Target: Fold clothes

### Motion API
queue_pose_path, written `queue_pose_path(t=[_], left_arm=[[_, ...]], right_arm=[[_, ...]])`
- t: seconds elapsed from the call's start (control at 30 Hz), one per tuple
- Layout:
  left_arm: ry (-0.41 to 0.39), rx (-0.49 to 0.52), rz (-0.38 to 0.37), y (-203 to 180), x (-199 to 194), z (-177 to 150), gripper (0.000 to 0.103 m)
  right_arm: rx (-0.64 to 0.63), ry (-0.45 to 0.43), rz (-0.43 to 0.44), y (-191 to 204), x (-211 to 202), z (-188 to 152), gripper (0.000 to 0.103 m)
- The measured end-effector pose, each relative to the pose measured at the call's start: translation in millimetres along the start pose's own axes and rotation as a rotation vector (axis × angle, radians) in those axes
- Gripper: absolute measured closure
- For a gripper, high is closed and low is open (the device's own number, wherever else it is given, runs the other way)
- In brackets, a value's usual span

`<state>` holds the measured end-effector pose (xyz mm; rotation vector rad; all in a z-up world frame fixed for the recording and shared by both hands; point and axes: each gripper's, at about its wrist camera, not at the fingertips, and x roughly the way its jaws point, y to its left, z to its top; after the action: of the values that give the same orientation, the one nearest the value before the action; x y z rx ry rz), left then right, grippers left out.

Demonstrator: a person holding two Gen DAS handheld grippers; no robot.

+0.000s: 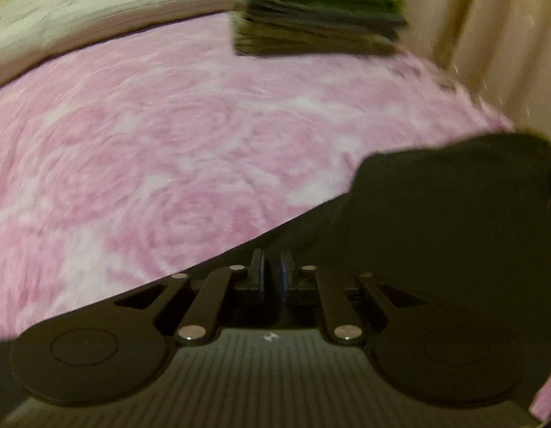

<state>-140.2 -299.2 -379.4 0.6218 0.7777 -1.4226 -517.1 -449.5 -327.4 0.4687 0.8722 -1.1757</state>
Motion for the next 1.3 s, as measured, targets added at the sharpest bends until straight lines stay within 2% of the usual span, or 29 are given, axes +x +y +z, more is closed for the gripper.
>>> queue_pose_path(t=[0.1,0.17,0.23,0.33,0.47,0.57,0.6,0.73,0.83,0.9,1.0,1.07,1.13,1.2,1.23,1.3], left_arm=[[-0.028,0.003,0.025,3,-30,-15,0.094],[-0.013,-0.036,0.032,4,-43,-30,0.094],[0.029,-0.081,0.048,2,-53,-51,0.094],[0.041,-0.097,0.117,3,-74,-81,0.093],[0.011,-0.154,0.177,19,-104,-97,0.093],[0.002,-0.217,0.246,60,-116,-111,0.091],[0.000,-0.240,0.269,75,-119,-116,0.086],[-0.011,-0.332,0.361,133,-134,-135,0.087],[-0.018,-0.401,0.430,177,-145,-149,0.098],[-0.023,-0.447,0.475,206,-152,-159,0.099],[-0.010,-0.450,0.552,249,-166,-168,0.100],[0.008,-0.446,0.568,268,-173,-169,0.100],[0.031,-0.428,0.572,280,-179,-167,0.100],[0.036,-0.395,0.578,273,-184,-160,0.100],[0.036,-0.379,0.582,268,-186,-157,0.097],[0.061,-0.343,0.520,255,-185,-153,0.086]], right_arm=[[0.005,-0.039,-0.006,5,-32,4,0.041],[-0.004,-0.079,0.043,19,-50,-2,0.041],[-0.034,-0.047,0.107,40,-53,-18,0.041],[-0.126,0.041,0.090,67,-41,-55,0.041],[-0.035,0.060,0.085,66,-44,-49,0.041],[-0.068,0.074,0.076,74,-39,-42,0.041],[-0.069,0.077,0.072,75,-39,-41,0.041],[-0.042,0.086,0.040,81,-36,-36,0.041],[-0.018,0.079,-0.001,79,-41,-44,0.041],[-0.001,0.087,-0.042,85,-43,-44,0.040],[0.021,0.101,-0.106,93,-46,-42,0.040],[0.017,0.099,-0.160,108,-54,-38,0.040],[0.032,0.059,-0.122,128,-68,-38,0.040],[0.062,0.034,-0.057,147,-80,-41,0.040],[0.083,0.066,-0.024,156,-80,-46,0.040],[0.107,0.131,0.029,172,-79,-56,0.040]])
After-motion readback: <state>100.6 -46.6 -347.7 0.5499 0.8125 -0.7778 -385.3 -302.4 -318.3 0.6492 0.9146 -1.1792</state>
